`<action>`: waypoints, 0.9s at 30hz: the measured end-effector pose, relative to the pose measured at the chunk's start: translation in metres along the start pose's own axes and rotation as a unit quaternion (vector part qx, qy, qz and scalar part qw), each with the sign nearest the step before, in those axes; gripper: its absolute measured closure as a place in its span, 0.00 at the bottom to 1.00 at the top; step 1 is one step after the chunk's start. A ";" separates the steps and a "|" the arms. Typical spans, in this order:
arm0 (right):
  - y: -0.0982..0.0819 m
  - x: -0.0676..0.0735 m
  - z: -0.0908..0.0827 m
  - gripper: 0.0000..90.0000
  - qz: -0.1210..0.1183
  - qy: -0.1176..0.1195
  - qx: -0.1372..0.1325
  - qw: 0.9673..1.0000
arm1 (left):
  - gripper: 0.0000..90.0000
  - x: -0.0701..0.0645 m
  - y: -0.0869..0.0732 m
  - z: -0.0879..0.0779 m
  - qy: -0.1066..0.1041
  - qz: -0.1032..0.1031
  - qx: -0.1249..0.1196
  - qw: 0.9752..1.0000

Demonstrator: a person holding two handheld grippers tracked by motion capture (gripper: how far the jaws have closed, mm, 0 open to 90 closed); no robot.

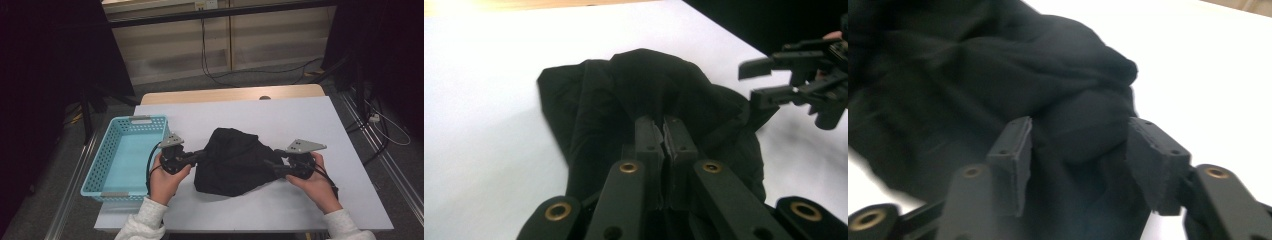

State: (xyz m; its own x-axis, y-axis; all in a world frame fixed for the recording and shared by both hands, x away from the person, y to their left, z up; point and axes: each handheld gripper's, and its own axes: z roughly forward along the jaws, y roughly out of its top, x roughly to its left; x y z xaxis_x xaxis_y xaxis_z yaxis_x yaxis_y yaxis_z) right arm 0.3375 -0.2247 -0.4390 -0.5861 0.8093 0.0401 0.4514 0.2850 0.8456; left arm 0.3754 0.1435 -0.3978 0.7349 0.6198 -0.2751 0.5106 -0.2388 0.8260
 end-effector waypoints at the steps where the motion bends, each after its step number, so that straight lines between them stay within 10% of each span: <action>1: 0.001 0.000 0.005 0.44 0.001 -0.005 0.008 1.000 | 0.97 0.000 -0.001 -0.001 0.002 0.000 -0.001 1.000; 12: 0.013 -0.001 0.048 0.43 0.020 -0.018 0.030 0.999 | 0.97 -0.002 -0.005 0.001 0.005 -0.002 0.003 1.000; 16: 0.005 0.005 0.059 0.77 -0.011 -0.003 0.076 0.997 | 0.97 -0.003 -0.006 0.004 0.004 0.000 0.006 1.000; 18: 0.003 0.005 0.056 0.96 -0.004 0.015 0.070 0.997 | 0.97 -0.003 -0.006 0.003 0.006 0.003 0.004 1.000; 27: -0.016 -0.007 0.013 0.98 0.001 0.003 0.073 0.997 | 0.97 -0.005 -0.005 0.004 0.010 0.008 0.004 1.000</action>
State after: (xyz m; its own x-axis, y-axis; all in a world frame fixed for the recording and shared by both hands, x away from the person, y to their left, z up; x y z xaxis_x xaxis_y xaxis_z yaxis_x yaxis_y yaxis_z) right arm 0.3435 -0.2280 -0.4595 -0.5885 0.8072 0.0450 0.5451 0.3551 0.7594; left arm 0.3711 0.1388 -0.4022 0.7345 0.6303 -0.2516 0.5018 -0.2547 0.8266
